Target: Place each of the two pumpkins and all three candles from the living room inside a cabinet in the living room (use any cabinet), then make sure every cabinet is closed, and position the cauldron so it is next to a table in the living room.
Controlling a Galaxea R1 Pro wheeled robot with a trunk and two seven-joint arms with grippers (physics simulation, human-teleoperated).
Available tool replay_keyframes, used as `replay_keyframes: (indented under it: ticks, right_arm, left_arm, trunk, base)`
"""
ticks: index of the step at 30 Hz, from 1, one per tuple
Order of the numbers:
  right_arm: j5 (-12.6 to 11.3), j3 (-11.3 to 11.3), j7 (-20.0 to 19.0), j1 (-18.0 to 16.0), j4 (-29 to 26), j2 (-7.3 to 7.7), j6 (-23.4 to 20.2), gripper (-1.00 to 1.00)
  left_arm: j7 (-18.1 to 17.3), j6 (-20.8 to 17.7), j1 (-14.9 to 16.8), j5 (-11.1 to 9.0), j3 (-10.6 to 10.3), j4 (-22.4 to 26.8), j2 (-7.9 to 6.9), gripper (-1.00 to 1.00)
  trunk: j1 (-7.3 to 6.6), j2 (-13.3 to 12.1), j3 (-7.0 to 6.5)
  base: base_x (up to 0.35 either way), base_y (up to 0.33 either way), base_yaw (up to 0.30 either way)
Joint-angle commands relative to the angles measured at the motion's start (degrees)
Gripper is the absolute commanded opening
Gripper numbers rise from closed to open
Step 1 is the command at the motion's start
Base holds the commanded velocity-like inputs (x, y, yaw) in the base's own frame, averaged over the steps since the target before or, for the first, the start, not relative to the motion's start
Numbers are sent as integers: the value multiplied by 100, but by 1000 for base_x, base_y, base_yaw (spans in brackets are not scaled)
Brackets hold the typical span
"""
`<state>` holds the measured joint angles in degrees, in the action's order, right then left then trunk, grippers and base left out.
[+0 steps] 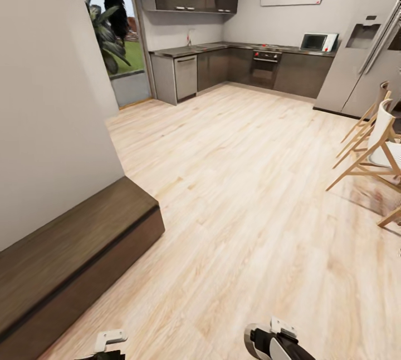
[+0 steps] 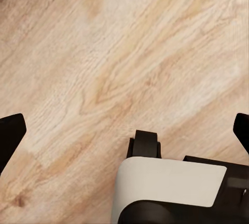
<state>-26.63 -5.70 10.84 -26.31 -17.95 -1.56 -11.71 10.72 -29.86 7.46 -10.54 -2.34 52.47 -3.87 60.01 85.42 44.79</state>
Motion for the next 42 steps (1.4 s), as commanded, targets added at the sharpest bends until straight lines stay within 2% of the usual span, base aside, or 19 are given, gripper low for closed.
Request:
replay_keyframes:
  ticks: [1, 9, 13, 18, 25, 29, 33, 37, 40, 42]
  right_arm:
    - [-16, -2, -2, 1, 1, 12, 2, -100]
    - [-16, 58, -3, 5, 2, 33, 11, -100]
    - [-12, 165, -3, 9, 4, 35, 11, -100]
    - [-14, 189, -3, 12, 37, 59, 26, -100]
    - [-18, 232, 6, 12, 226, 73, 499, -100]
    - [-13, 478, 9, 12, 294, 82, 684, -100]
    - [-10, 576, 9, 12, 366, 78, 805, -100]
    - [-9, 605, 12, 12, 655, 78, 1255, -100]
    - [-9, 631, 16, 12, 990, 84, 1940, -100]
    - [-13, 636, 39, 12, 1120, 164, 2306, -100]
  left_arm:
    - [-2, 1, 0, 0, -10, 0, 0, 100]
    - [0, 6, 1, 16, -363, -13, -3, 100]
    - [0, 7, 1, 17, -385, -17, -8, 100]
    - [0, 7, -1, 17, -390, -18, -14, 100]
    - [-7, 7, 1, 17, -390, -18, -17, 100]
    - [-7, 7, 1, 17, -390, -18, -17, 100]
    - [-6, 7, -1, 17, -391, -18, -17, 100]
    - [-4, 7, 0, 17, -391, -18, -17, 100]
    - [-6, 7, 1, 20, -395, -18, -17, 100]
    - [-4, 7, 1, 21, -396, -18, -17, 100]
  trunk:
    - [0, 0, 0]
    - [0, 0, 0]
    - [0, 0, 0]
    - [0, 0, 0]
    - [0, 0, 0]
    - [0, 0, 0]
    - [0, 0, 0]
    - [0, 0, 0]
    - [0, 0, 0]
    - [0, 0, 0]
  base:
    - [9, 0, -156]
    - [-117, 32, -249]
    - [-39, 14, -275]
    - [-6, 2, -276]
    - [0, 0, -276]
    - [0, 0, -234]
    - [0, 0, -59]
    - [0, 0, -11]
    - [0, 0, -2]
    - [0, 0, 0]
